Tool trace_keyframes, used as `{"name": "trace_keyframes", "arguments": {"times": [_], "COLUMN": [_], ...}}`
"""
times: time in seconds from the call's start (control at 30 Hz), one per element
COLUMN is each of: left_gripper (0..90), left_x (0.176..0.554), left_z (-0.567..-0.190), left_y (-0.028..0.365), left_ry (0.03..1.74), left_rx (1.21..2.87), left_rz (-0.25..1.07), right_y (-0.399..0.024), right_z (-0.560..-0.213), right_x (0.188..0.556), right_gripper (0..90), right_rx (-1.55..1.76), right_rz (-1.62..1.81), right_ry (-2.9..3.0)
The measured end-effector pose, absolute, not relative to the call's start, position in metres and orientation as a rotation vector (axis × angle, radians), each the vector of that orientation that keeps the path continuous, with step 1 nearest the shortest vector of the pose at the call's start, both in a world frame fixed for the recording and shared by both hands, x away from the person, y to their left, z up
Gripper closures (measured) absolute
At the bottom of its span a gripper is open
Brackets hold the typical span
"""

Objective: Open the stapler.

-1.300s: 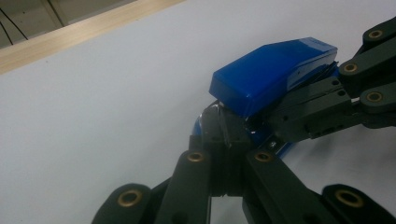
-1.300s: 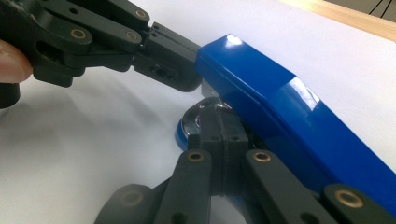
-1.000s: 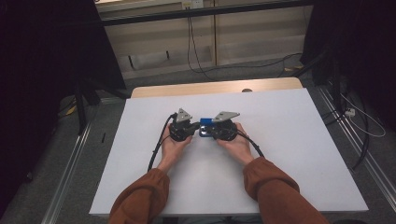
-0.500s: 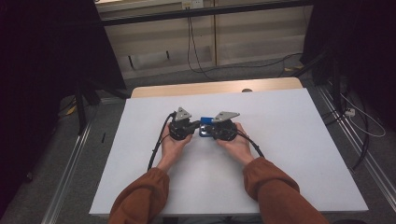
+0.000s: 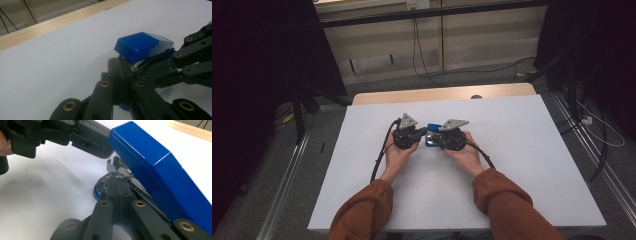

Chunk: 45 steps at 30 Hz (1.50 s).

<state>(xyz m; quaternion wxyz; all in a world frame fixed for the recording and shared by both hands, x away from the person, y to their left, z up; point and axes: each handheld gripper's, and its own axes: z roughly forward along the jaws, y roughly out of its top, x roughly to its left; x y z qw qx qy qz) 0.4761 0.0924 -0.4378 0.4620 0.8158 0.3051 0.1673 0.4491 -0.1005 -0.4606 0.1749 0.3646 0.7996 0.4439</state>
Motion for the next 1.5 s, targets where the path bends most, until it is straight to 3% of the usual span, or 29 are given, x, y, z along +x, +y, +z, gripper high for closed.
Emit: {"name": "trace_keyframes", "arguments": {"times": [1.5], "left_gripper": [90.0], "left_x": [0.477], "left_z": [-0.423], "left_y": [0.083], "left_ry": [0.733], "left_rx": [1.94], "left_rz": [0.426], "right_y": [-0.099], "right_z": [-0.46], "right_x": [0.449], "right_gripper": [90.0], "right_rx": [1.006], "right_rz": [1.246], "right_ry": [2.268]}}
